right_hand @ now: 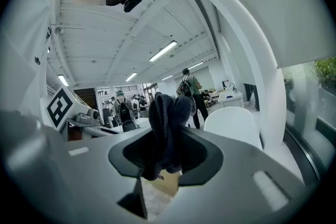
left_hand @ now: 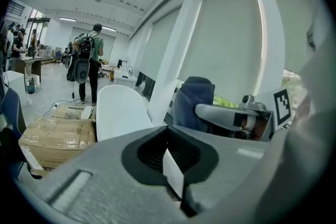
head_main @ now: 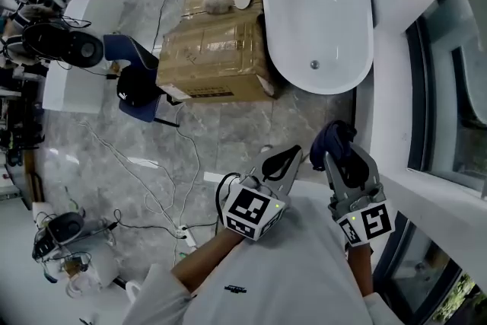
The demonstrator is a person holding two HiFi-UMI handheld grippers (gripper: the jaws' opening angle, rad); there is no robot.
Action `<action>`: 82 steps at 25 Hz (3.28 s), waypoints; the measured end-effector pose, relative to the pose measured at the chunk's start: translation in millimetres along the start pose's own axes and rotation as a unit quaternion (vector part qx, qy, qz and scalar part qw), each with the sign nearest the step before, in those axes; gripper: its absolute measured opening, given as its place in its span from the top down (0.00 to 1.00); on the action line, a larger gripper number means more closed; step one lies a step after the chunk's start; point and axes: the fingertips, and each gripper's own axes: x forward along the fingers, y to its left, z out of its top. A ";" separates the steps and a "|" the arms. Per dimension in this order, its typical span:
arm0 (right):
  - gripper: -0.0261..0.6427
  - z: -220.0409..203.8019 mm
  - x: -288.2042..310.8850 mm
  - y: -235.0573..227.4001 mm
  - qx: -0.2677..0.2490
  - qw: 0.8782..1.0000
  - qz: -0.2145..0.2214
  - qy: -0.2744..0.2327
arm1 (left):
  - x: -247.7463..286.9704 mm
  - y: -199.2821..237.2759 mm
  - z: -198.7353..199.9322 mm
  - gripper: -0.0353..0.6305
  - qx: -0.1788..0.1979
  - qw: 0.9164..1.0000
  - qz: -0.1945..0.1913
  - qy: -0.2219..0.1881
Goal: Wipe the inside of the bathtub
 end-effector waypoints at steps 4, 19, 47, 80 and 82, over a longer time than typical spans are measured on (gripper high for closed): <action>0.77 1.2 -10.6 -17.5 0.003 1.000 0.002 0.002 | 13.8 -5.8 3.9 0.95 -0.008 1.000 0.011 -0.001; 0.77 -4.0 -32.7 -79.3 0.024 0.999 0.000 0.024 | 64.1 -44.6 5.5 0.95 -0.040 0.999 0.010 -0.001; 0.77 62.7 232.2 -133.5 0.001 0.998 -0.043 0.048 | 144.9 202.1 123.3 0.95 -0.077 0.997 -0.020 -0.015; 0.77 100.9 279.2 -359.0 0.032 0.995 0.060 0.078 | 350.9 197.0 189.2 0.95 -0.102 0.992 0.076 0.014; 0.77 98.2 282.1 -369.9 0.041 0.992 0.074 0.089 | 358.3 199.9 188.3 0.95 -0.104 0.990 0.091 0.019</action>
